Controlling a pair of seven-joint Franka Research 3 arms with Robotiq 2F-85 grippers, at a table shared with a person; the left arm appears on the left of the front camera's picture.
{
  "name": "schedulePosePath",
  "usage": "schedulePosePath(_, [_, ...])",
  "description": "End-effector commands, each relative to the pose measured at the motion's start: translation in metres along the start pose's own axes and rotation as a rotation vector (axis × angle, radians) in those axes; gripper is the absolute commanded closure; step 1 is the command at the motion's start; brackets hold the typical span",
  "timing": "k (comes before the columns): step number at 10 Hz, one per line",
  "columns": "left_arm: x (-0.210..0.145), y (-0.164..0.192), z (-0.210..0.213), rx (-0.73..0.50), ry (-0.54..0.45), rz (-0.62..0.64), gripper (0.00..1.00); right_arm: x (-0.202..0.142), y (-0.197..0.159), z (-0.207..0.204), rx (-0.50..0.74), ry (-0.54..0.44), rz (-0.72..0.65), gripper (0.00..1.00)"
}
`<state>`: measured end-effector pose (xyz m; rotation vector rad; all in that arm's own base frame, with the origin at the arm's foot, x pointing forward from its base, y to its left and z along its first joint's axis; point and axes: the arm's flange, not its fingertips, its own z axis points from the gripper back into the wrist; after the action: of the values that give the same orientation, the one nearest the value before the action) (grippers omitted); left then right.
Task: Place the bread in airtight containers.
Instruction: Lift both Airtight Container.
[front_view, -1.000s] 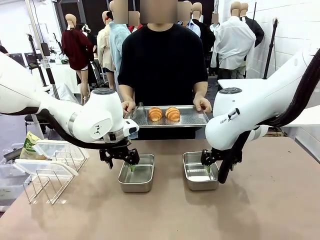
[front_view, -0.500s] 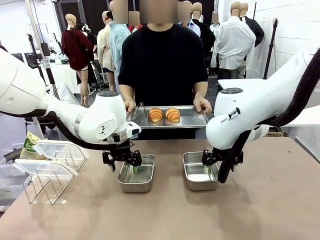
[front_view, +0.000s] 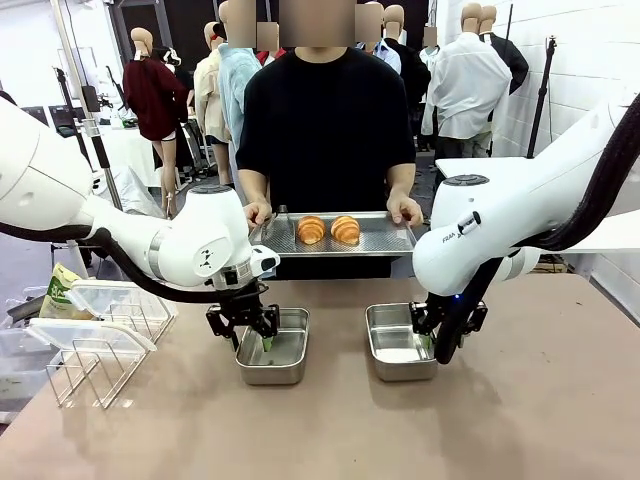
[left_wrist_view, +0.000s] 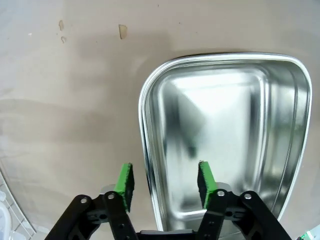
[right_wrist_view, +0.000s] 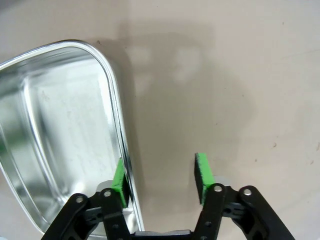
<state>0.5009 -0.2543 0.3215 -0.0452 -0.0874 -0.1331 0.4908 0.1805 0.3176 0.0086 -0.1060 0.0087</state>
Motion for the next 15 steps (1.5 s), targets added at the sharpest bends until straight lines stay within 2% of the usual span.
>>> schedulePosePath(1, [0.005, 0.002, 0.005, 0.001, 0.014, -0.010, 0.84, 0.001, 0.001, 0.003, 0.008, 0.013, -0.001, 0.90])
schedulePosePath(2, [0.005, 0.003, 0.005, 0.007, 0.017, -0.009, 1.00, 0.002, 0.001, 0.003, 0.007, 0.014, -0.003, 1.00])
schedulePosePath(12, [-0.001, 0.006, 0.006, 0.029, 0.049, 0.002, 1.00, -0.002, 0.000, -0.003, 0.027, 0.013, -0.049, 1.00])
schedulePosePath(13, [-0.006, 0.009, 0.012, 0.015, 0.056, 0.012, 1.00, -0.007, -0.003, 0.003, 0.055, 0.015, -0.061, 1.00])
schedulePosePath(15, [-0.022, 0.016, 0.039, -0.019, 0.056, 0.026, 1.00, -0.023, -0.018, 0.041, 0.078, -0.022, -0.084, 1.00])
